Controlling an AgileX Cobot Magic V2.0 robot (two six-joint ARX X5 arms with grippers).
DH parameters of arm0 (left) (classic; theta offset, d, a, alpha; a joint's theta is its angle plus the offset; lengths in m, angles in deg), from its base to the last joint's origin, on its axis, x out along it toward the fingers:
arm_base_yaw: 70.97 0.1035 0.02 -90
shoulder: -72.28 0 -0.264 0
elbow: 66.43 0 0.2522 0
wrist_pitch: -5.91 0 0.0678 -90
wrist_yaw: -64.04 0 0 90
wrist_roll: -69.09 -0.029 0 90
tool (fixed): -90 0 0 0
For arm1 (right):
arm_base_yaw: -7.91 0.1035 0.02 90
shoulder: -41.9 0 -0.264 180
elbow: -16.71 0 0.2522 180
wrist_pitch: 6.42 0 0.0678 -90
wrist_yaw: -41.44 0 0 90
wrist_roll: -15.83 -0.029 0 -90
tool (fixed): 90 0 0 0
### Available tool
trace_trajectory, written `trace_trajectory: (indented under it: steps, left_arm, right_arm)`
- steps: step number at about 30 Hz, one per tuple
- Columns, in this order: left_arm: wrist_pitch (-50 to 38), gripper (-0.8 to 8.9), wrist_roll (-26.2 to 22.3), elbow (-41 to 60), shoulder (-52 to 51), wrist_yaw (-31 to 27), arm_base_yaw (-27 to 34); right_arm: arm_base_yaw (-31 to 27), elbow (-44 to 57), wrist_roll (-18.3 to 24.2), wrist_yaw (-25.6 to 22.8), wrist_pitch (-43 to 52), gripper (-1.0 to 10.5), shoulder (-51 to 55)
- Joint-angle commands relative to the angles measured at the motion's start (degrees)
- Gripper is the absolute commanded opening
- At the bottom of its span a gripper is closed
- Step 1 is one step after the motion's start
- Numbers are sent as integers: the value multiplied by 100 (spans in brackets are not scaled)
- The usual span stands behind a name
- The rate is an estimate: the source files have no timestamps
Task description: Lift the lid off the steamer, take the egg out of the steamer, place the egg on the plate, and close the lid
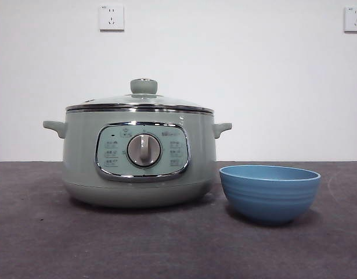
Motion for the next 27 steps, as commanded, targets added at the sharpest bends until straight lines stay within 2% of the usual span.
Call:
trace_trajectory:
  steps: [1,7,12,18,27]
  left_arm:
    - [-13,-3,55,81,-15,-15,20]
    - [-15,-3,55,81,-15,-15,20]
    - [-13,-3,55,81,-15,-15,20]
    - [-13,-3,55,81,-15,-15,20]
    - [-13,-3,55,81,-15,-13,20]
  right_arm:
    - [-566,673,297,-15,590,1,345]
    - [-1270,2514,297,-24,2258,1,1331]
    - [-1386,3757,282,-46,3187,1,2035]
    - [-1386,4417,9,-505,3303,1,2479]
    - [-1386,4778,-74,-511,3279,1,2531]
